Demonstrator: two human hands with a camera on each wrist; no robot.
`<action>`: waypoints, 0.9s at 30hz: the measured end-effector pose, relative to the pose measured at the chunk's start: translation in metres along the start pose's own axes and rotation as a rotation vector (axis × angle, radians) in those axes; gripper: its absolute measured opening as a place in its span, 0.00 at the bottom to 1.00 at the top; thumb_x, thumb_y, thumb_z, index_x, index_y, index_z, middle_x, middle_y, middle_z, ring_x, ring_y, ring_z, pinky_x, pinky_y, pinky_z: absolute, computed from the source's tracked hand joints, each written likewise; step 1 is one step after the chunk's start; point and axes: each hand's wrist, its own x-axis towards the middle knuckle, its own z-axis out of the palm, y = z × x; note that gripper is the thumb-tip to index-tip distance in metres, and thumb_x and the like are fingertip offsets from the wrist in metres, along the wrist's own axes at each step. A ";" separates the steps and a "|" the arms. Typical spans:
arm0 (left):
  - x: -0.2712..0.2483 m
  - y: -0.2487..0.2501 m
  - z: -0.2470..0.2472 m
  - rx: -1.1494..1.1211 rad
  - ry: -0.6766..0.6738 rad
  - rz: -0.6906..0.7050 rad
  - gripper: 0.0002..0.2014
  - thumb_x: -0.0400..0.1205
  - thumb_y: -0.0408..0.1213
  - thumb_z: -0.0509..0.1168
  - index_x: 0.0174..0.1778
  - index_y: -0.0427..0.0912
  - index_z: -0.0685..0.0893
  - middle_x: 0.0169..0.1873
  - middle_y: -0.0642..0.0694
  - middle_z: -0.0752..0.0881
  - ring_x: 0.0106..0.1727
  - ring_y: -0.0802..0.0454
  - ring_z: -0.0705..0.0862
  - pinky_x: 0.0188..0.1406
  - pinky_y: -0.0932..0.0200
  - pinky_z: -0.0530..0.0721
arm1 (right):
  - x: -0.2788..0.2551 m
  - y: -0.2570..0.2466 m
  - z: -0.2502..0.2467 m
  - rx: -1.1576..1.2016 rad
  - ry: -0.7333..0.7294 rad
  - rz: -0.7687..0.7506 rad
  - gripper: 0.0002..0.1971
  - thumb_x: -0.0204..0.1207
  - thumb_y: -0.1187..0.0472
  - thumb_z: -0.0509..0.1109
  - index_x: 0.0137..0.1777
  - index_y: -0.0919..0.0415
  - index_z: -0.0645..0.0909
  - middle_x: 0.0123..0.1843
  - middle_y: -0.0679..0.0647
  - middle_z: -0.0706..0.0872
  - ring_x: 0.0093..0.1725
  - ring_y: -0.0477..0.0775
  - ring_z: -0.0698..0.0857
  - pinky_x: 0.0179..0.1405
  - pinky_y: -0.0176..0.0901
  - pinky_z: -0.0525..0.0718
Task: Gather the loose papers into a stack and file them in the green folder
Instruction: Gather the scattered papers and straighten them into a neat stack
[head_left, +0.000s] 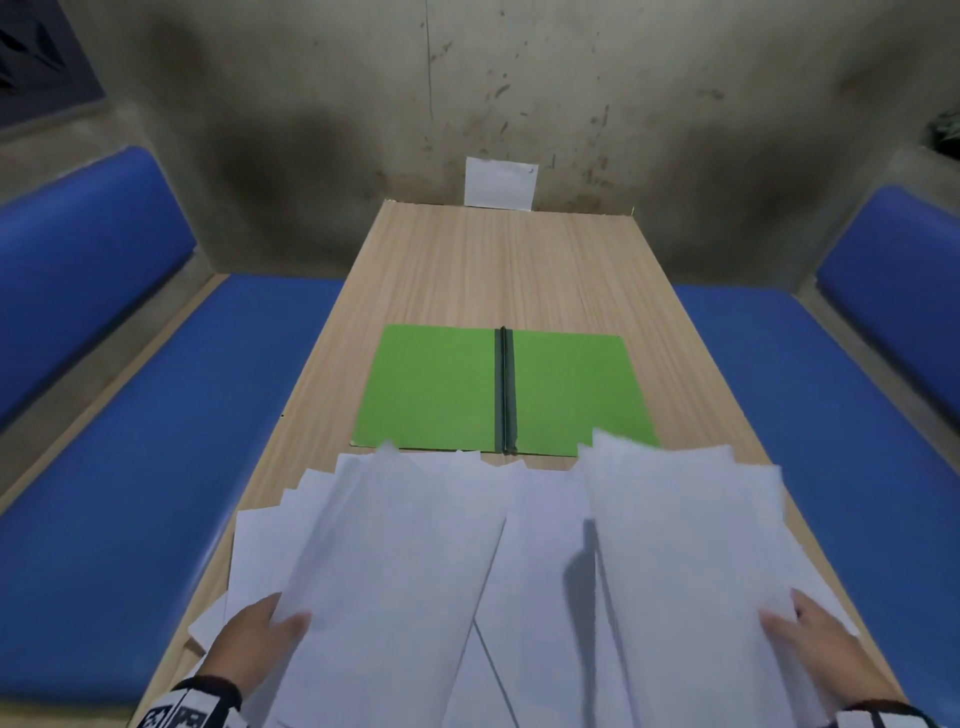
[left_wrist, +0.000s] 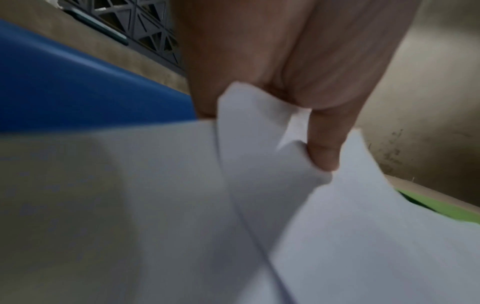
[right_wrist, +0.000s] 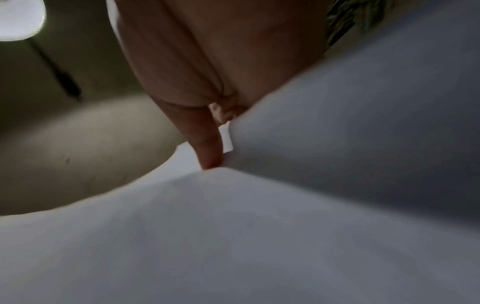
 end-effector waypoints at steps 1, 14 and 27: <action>-0.002 0.002 -0.004 -0.029 0.031 0.004 0.14 0.82 0.38 0.60 0.61 0.38 0.80 0.53 0.40 0.84 0.53 0.43 0.80 0.51 0.55 0.73 | 0.000 0.004 0.008 -0.012 -0.038 0.019 0.08 0.75 0.73 0.65 0.51 0.62 0.77 0.54 0.60 0.81 0.53 0.57 0.77 0.53 0.46 0.71; 0.014 -0.004 -0.046 -0.522 0.430 0.007 0.19 0.82 0.33 0.62 0.67 0.27 0.75 0.67 0.32 0.79 0.69 0.34 0.76 0.71 0.43 0.68 | -0.019 -0.004 0.076 -0.299 -0.244 -0.021 0.24 0.62 0.62 0.80 0.53 0.55 0.70 0.50 0.59 0.82 0.48 0.57 0.80 0.41 0.44 0.72; 0.012 0.072 0.058 -0.079 -0.024 0.204 0.12 0.72 0.34 0.63 0.26 0.44 0.68 0.23 0.49 0.67 0.23 0.52 0.64 0.24 0.61 0.61 | -0.033 -0.004 0.027 -0.211 -0.069 0.147 0.19 0.75 0.70 0.66 0.66 0.75 0.75 0.65 0.75 0.79 0.66 0.72 0.76 0.68 0.57 0.71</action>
